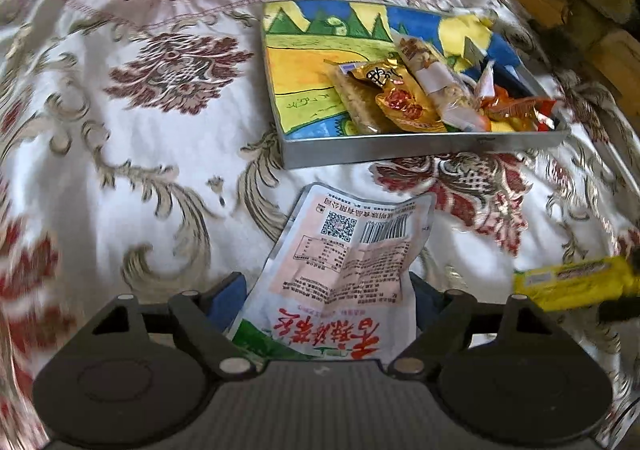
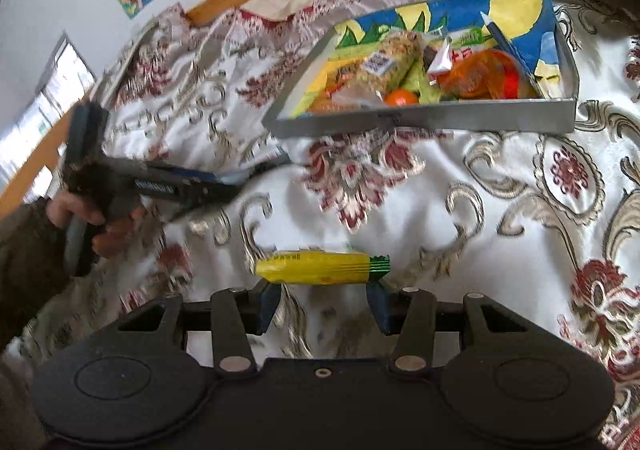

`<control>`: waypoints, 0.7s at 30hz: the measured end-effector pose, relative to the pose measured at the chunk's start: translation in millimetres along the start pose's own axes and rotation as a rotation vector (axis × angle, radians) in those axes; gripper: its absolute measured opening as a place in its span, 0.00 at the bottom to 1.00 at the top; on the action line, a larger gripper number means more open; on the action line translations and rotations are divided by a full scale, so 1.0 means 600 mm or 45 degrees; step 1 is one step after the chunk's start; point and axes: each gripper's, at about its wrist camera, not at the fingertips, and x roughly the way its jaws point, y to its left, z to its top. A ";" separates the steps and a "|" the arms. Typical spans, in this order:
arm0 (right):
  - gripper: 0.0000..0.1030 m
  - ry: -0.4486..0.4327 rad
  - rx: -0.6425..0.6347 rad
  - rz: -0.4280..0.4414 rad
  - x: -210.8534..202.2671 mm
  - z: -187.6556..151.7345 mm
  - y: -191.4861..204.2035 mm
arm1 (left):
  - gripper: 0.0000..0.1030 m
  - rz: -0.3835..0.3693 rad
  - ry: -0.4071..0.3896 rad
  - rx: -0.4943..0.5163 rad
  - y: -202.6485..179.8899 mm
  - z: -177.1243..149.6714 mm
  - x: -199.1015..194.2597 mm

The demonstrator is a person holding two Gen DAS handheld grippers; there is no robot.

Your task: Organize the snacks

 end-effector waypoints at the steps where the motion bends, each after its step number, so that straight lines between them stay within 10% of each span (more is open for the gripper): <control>1: 0.48 0.006 -0.018 -0.015 0.003 -0.004 0.001 | 0.83 0.004 -0.010 -0.020 -0.008 -0.005 -0.007; 12: 0.50 0.057 -0.153 -0.091 0.027 -0.040 0.012 | 0.84 0.070 -0.067 -0.073 -0.093 -0.078 -0.047; 21: 0.73 0.019 -0.277 -0.146 0.031 -0.047 0.026 | 0.91 0.182 -0.052 0.100 -0.140 -0.108 -0.028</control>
